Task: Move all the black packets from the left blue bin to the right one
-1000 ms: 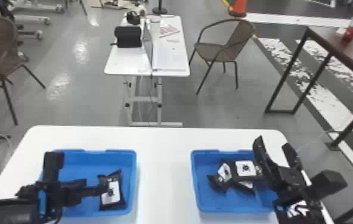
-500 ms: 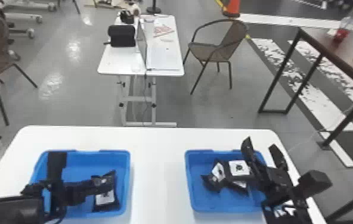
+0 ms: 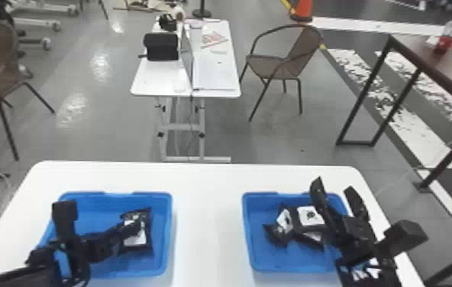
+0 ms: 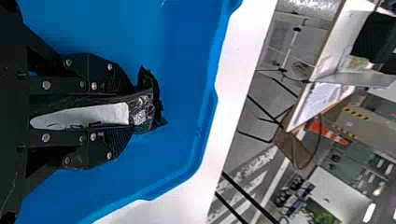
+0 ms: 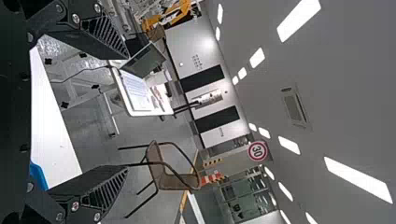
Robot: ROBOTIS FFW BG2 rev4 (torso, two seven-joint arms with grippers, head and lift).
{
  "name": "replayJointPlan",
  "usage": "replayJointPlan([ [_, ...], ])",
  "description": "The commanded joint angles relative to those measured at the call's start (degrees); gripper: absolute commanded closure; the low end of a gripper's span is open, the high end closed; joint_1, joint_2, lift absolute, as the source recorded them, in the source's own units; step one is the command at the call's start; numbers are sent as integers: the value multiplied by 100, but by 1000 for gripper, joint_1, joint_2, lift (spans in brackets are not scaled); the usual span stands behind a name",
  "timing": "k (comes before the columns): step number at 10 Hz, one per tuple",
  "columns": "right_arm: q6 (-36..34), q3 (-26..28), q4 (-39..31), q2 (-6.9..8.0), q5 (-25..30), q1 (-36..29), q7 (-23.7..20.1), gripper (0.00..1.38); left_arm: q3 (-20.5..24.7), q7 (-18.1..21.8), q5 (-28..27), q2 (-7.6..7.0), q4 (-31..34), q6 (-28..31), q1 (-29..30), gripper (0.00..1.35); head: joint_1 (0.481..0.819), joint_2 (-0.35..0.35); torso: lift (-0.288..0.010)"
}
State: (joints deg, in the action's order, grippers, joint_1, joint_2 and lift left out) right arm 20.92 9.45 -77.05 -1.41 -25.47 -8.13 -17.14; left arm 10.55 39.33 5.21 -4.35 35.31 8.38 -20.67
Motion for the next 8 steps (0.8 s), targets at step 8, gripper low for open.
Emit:
replayJointPlan([
  [8,-212,-295,14,-26,-152,83,-527,194,-1055,1701,3645,-40,2454,-1339,1180,1211,695,-139,0],
])
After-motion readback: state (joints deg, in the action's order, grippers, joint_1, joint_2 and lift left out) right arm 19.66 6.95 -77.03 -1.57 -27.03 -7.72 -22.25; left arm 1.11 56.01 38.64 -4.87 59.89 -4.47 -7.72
